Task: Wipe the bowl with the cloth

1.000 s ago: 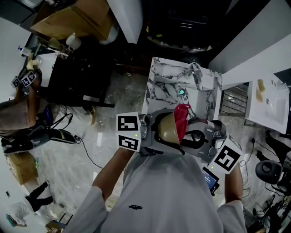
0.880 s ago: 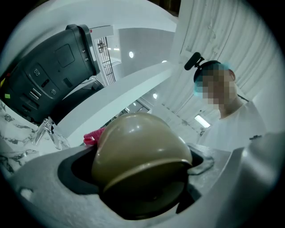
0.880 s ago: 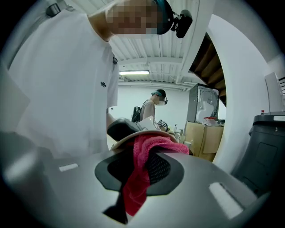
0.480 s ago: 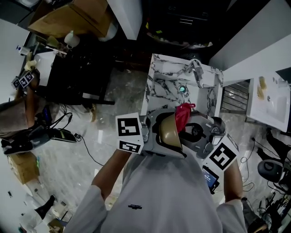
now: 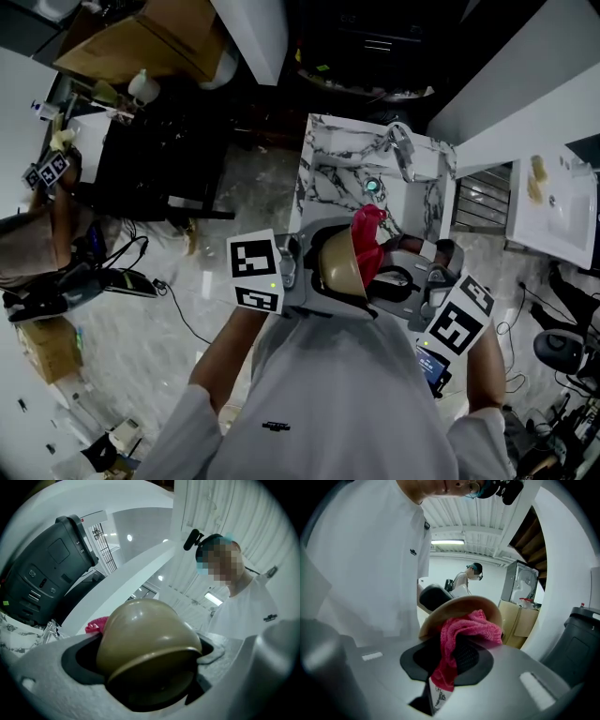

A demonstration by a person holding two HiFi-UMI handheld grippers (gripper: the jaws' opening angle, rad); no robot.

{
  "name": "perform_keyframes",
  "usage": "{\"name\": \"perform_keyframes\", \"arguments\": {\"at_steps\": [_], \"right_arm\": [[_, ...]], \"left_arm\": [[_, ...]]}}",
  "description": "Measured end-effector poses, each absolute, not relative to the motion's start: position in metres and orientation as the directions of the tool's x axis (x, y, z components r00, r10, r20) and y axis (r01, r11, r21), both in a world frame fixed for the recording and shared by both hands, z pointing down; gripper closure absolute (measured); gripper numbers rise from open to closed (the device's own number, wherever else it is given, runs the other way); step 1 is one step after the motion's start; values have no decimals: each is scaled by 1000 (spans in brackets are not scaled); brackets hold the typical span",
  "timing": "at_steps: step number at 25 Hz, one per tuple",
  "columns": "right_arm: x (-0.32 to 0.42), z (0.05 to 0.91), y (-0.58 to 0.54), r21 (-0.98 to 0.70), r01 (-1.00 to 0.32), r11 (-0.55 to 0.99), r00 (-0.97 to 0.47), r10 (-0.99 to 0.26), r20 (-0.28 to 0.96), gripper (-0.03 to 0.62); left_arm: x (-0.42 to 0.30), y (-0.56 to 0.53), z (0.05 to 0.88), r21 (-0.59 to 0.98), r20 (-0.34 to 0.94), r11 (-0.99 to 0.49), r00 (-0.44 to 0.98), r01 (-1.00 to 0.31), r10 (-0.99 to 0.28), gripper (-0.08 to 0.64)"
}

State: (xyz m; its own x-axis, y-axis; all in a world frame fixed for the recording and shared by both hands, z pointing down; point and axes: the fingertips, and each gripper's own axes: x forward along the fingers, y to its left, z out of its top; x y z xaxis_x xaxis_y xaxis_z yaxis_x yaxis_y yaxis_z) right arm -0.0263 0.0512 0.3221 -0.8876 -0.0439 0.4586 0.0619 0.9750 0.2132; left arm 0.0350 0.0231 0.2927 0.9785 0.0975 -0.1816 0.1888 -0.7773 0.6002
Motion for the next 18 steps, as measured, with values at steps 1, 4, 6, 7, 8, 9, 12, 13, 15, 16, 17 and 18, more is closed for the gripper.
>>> {"name": "perform_keyframes", "arguments": {"at_steps": [1,4,6,7,8,9,12,13,15,16,17,18], "right_arm": [[-27,320,53,203,71,977,-895,-28,446,529],[-29,314,58,166,82,983,-920,11,393,529],[-29,306,58,122,67,990,-945,24,326,529],[-29,301,57,101,48,994,-958,17,287,529],[-30,297,54,84,22,996,-968,0,251,528],[-30,295,49,68,-14,998,-974,-29,226,528],[-31,304,35,25,-148,989,-961,-150,231,528],[-31,309,31,23,-184,983,-952,-184,245,528],[-29,314,26,18,-243,970,-934,-239,265,528],[-29,317,25,12,-270,963,-924,-262,279,528],[-28,322,23,14,-295,955,-908,-285,306,528],[-28,328,23,31,-316,948,-888,-307,344,526]], "left_arm": [[36,24,294,602,-178,-775,978,192,104,-7],[40,33,302,602,-148,-772,979,202,140,-9],[42,38,303,601,-153,-769,976,218,157,-9],[42,39,303,601,-161,-767,974,225,160,-9],[42,39,302,602,-168,-766,973,227,156,-9],[41,37,303,604,-168,-765,975,221,148,-8],[42,36,308,586,-112,-791,984,175,135,-8],[43,37,308,570,-93,-805,987,164,135,-8],[43,37,306,543,-71,-827,989,145,127,-8],[43,36,306,532,-59,-837,991,130,116,-8],[43,35,307,524,-45,-844,994,110,102,-8],[42,33,310,521,-32,-849,996,91,88,-9]]}}
